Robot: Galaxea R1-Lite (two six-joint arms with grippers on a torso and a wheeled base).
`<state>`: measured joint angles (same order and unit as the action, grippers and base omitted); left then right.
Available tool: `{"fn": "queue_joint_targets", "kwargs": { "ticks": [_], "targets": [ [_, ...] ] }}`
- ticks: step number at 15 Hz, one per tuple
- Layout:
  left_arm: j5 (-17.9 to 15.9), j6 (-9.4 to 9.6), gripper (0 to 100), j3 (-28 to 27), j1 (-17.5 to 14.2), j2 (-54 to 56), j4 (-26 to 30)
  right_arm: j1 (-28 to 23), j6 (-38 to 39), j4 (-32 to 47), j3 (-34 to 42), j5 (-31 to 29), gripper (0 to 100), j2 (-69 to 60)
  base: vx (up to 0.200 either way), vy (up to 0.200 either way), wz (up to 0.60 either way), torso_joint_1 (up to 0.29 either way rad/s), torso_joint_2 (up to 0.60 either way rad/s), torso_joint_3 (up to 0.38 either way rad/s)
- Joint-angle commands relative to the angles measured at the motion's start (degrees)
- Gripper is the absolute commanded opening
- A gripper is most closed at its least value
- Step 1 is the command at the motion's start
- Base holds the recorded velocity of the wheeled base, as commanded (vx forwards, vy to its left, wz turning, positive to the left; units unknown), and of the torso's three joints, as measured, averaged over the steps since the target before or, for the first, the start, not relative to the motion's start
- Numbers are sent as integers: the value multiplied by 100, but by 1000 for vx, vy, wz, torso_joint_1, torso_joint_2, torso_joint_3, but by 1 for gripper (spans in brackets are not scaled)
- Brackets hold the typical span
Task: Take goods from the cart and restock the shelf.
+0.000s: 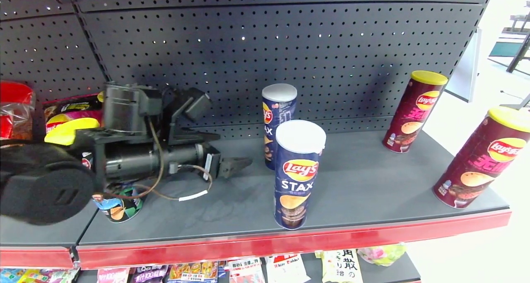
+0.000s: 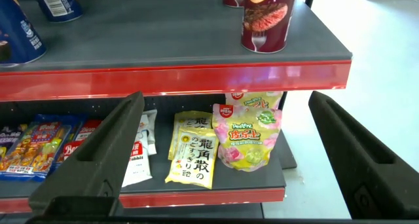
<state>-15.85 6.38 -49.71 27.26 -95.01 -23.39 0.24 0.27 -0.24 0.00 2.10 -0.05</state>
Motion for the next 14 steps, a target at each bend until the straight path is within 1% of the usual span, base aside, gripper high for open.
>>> {"fn": "queue_joint_targets", "kwargs": {
  "ticks": [1, 2, 3, 4, 5, 6, 7, 8, 9, 10, 11, 12, 13, 14],
  "targets": [
    [723, -31, 100, 1649, -19, 2927, 1065, 2, 0, -2, 0, 1, 100, 5, 0, 0, 0, 0, 0, 0],
    [636, -75, 100, 1755, -19, 3446, 1381, 2, 0, -2, 0, 1, 100, 5, 0, 0, 0, 0, 0, 0],
    [504, -409, 100, 1719, -19, 4711, 2348, 2, 0, -2, 0, 1, 100, 5, 0, 0, 0, 0, 0, 0],
    [530, -558, 100, 1640, -28, 5256, 2823, 2, 0, -2, 0, 1, 100, 5, 0, 0, 0, 0, 0, 0],
    [574, -602, 100, 1631, -54, 5696, 3183, 2, 0, -2, 0, 1, 100, 5, 0, 0, 0, 0, 0, 0],
    [1128, -611, 100, 1684, -256, 6531, 3693, 2, 0, -2, 0, 1, 100, 5, 0, 0, 0, 0, 0, 0],
    [1576, -629, 100, 1693, -397, 6856, 3895, 2, 0, -2, 0, 1, 100, 5, 0, 0, 0, 0, 0, 0],
    [1954, -734, 100, 1719, -485, 7093, 4009, 2, 0, -2, 0, 1, 100, 5, 0, 0, 0, 0, 0, 0],
    [2200, -875, 100, 1878, -502, 7278, 4044, 2, 0, -2, 0, 1, 100, 5, 0, 0, 0, 0, 0, 0],
    [2323, -998, 100, 2027, -502, 7445, 4027, 2, 0, -2, 0, 1, 100, 5, 0, 0, 0, 0, 0, 0],
    [2349, -1059, 100, 2089, -502, 7497, 4009, 2, 0, -2, 0, 1, 100, 5, 0, 0, 0, 0, 0, 0],
    [2367, -1253, 100, 2150, -502, 7612, 4001, 2, -18, -2, 0, 19, 100, 5, 0, 0, 0, 0, 0, 0],
    [2455, -1314, 100, 2141, -520, 7585, 4001, 2, 0, -2, 0, 19, 100, 5, 0, 0, 0, 0, 0, 0],
    [2710, -1332, 100, 2150, -546, 7568, 4001, 2, 8, -2, 0, 10, 100, 5, 0, 0, 0, 0, 0, 0]
  ]
}}
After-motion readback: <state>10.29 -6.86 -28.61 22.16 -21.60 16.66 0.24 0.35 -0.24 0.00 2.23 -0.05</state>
